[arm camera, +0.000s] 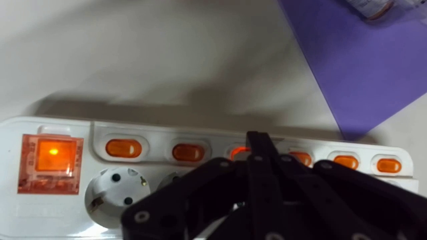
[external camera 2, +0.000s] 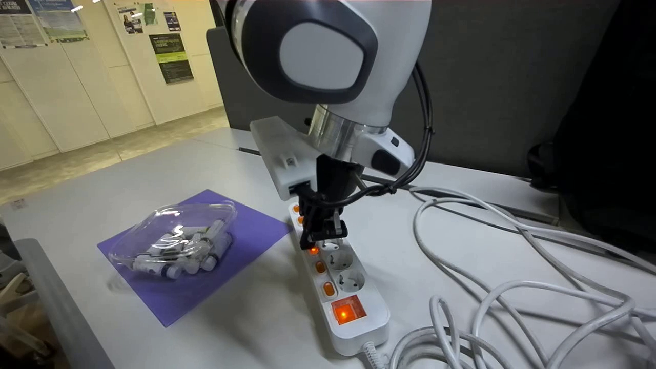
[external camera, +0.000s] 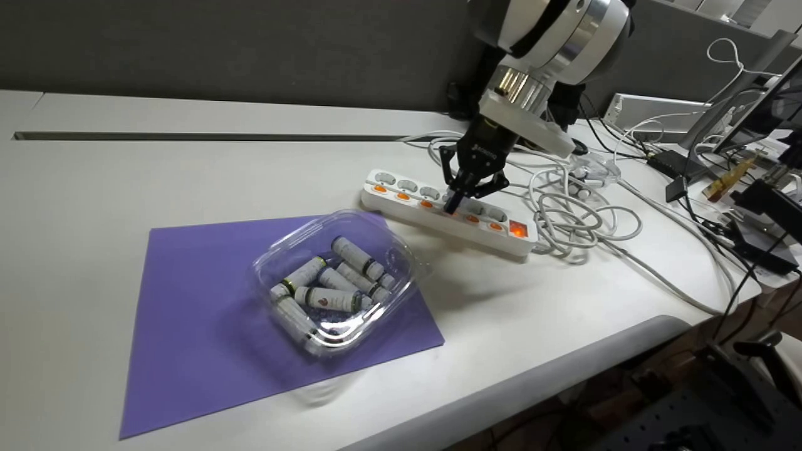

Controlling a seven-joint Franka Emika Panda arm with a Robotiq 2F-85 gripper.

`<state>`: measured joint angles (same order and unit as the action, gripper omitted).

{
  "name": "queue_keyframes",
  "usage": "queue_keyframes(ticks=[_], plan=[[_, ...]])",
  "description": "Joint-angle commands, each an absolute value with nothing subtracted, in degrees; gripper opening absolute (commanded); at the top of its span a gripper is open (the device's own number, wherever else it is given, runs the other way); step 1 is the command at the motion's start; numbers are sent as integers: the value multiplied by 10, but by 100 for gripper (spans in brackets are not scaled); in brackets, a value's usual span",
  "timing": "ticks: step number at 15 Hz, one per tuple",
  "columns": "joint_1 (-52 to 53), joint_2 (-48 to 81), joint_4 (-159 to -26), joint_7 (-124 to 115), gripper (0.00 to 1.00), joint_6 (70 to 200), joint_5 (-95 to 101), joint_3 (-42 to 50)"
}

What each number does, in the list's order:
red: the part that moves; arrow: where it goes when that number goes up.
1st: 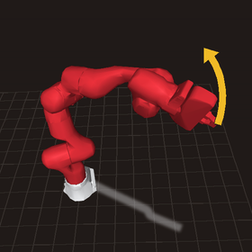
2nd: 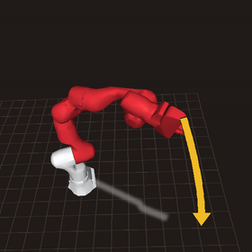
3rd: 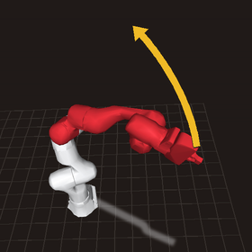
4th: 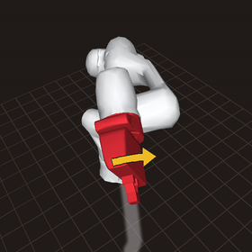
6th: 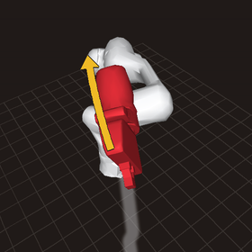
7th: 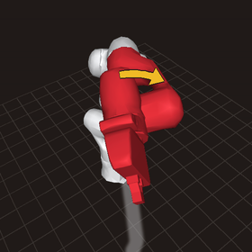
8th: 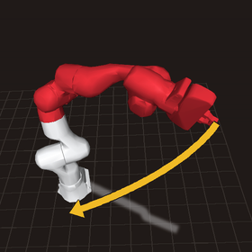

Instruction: Turn off the fourth switch on the extension cable

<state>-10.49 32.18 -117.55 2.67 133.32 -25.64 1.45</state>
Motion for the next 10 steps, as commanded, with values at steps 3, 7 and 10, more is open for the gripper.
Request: queue_keyframes(ticks=[3,7,10], plan=[[-109,300,-1199,18,0,1350,-254,14],[-115,307,-1194,19,0,1345,-260,14],[-123,316,-1187,21,0,1338,-269,13]])
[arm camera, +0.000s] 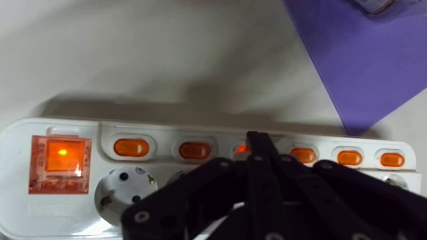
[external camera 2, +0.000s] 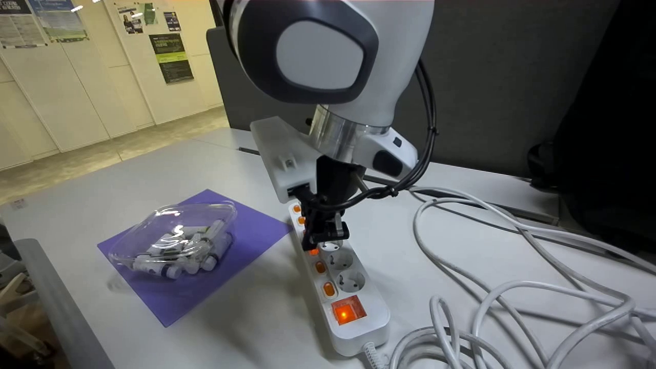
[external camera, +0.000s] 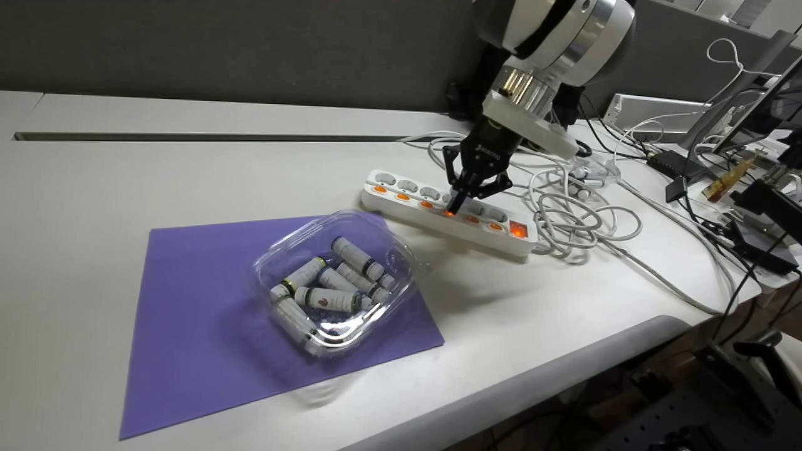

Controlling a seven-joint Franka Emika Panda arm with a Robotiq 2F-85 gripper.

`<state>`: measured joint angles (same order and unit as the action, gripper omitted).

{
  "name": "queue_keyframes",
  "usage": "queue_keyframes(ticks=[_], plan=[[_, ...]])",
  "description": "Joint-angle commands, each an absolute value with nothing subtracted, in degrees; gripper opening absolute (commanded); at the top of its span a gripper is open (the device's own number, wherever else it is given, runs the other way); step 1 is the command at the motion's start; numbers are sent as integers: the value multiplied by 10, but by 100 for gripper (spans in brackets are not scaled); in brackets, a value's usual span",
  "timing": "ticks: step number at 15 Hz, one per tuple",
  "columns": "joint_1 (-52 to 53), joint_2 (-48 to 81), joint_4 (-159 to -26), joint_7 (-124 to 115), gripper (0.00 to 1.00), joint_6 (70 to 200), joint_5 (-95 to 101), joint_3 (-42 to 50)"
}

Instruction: Turn off the fourth switch on the extension cable

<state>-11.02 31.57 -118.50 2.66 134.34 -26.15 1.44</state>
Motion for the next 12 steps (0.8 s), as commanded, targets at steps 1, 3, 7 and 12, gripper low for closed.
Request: queue_keyframes(ticks=[1,3,7,12], plan=[[-125,319,-1185,20,0,1336,-271,14],[-132,330,-1178,24,0,1331,-279,15],[-140,363,-1154,23,0,1315,-277,19],[-145,368,-1137,23,0,1282,-280,18]])
